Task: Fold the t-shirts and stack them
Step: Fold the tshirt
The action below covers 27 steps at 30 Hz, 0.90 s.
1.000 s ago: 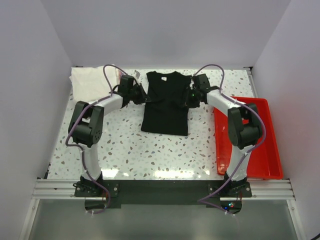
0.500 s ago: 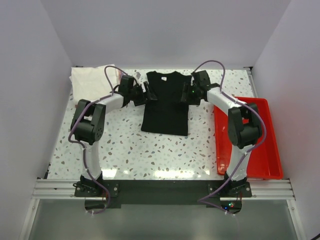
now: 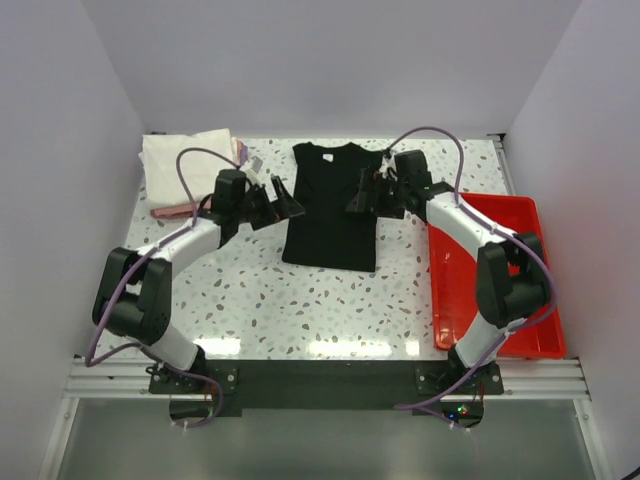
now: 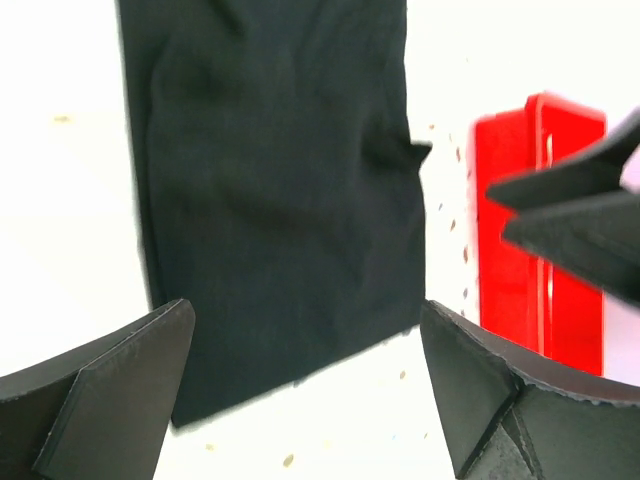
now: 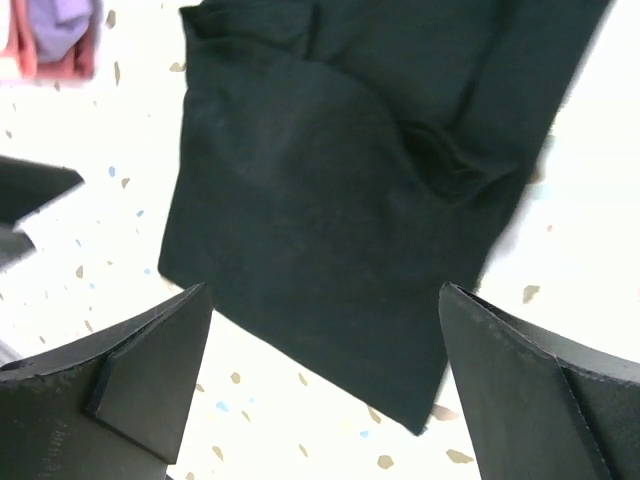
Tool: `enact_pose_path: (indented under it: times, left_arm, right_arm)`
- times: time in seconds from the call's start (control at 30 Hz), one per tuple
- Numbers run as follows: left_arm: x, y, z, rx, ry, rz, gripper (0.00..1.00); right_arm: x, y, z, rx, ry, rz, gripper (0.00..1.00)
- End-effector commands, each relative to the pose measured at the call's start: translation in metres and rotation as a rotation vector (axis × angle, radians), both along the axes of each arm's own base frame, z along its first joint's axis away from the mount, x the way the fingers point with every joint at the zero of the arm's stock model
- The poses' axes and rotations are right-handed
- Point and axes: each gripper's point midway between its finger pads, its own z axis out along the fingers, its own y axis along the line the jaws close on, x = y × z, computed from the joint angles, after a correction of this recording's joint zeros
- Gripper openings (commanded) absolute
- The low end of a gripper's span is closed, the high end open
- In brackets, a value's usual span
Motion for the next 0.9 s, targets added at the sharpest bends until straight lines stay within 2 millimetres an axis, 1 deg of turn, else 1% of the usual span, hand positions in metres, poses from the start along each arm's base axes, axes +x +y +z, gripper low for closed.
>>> enact_pose_path:
  times: [0.0, 0.03, 0.1, 0.13, 0.17, 0.2, 0.23, 0.27, 0.3, 0.4, 0.43, 0.5, 0.53, 0.57, 0.63, 0.67, 0.73, 0.83, 0.87]
  left_arm:
    - [-0.023, 0.004, 0.003, -0.029, -0.015, 0.010, 1.00]
    - [-0.034, 0.009, -0.001, -0.021, 0.002, 0.013, 1.00]
    - [-0.044, 0.014, -0.004, -0.002, 0.013, 0.019, 1.00]
    - [-0.054, 0.018, -0.008, 0.013, 0.025, 0.021, 1.00]
    - [-0.057, 0.022, -0.009, 0.025, 0.025, 0.033, 1.00]
    - [-0.063, 0.026, -0.008, 0.032, 0.021, 0.039, 1.00]
    - [-0.065, 0.028, -0.007, 0.037, 0.012, 0.043, 1.00]
    - [-0.071, 0.032, -0.013, 0.056, 0.035, 0.054, 1.00]
    - [-0.073, 0.035, -0.016, 0.068, 0.040, 0.062, 1.00]
    - [-0.079, 0.047, -0.029, 0.128, 0.070, 0.099, 1.00]
    - [-0.080, 0.048, -0.032, 0.135, 0.073, 0.097, 1.00]
    - [-0.081, 0.045, -0.032, 0.118, 0.061, 0.080, 1.00]
    - [-0.081, 0.044, -0.031, 0.114, 0.054, 0.072, 1.00]
    - [-0.081, 0.042, -0.031, 0.110, 0.051, 0.061, 1.00]
    - [-0.081, 0.042, -0.031, 0.118, 0.045, 0.059, 1.00]
    - [-0.080, 0.042, -0.032, 0.118, 0.047, 0.059, 1.00]
    - [-0.079, 0.042, -0.035, 0.126, 0.050, 0.050, 1.00]
    - [-0.075, 0.043, -0.040, 0.139, 0.053, 0.056, 1.00]
    - [-0.075, 0.042, -0.041, 0.135, 0.056, 0.051, 1.00]
  right_arm:
    - [-0.005, 0.030, 0.006, 0.055, -0.040, 0.074, 0.99]
    - [-0.004, 0.033, 0.004, 0.050, -0.039, 0.082, 0.99]
    - [0.003, 0.037, -0.002, 0.031, -0.041, 0.081, 0.99]
    - [0.008, 0.037, -0.005, 0.019, -0.040, 0.074, 0.99]
    - [0.015, 0.036, -0.012, -0.002, -0.034, 0.057, 0.99]
    - [0.019, 0.038, -0.015, -0.007, -0.030, 0.057, 0.99]
    - [0.021, 0.039, -0.019, -0.007, -0.023, 0.058, 0.99]
    - [0.027, 0.043, -0.017, -0.001, -0.030, 0.059, 0.99]
    - [0.030, 0.044, -0.030, -0.011, -0.009, 0.058, 0.99]
    - [0.045, 0.045, -0.037, -0.035, -0.018, 0.034, 0.99]
    - [0.052, 0.040, -0.047, -0.068, -0.016, 0.004, 0.99]
    - [0.065, 0.038, -0.044, -0.082, -0.047, -0.030, 0.99]
    - [0.073, 0.032, -0.049, -0.110, -0.055, -0.059, 0.99]
    - [0.081, 0.033, -0.043, -0.115, -0.084, -0.067, 0.99]
    - [0.088, 0.032, -0.047, -0.129, -0.088, -0.079, 0.99]
    - [0.093, 0.034, -0.044, -0.125, -0.098, -0.081, 0.99]
    - [0.096, 0.033, -0.042, -0.131, -0.089, -0.091, 0.99]
    - [0.096, 0.028, -0.035, -0.153, -0.083, -0.116, 0.99]
    - [0.094, 0.024, -0.027, -0.160, -0.089, -0.128, 0.99]
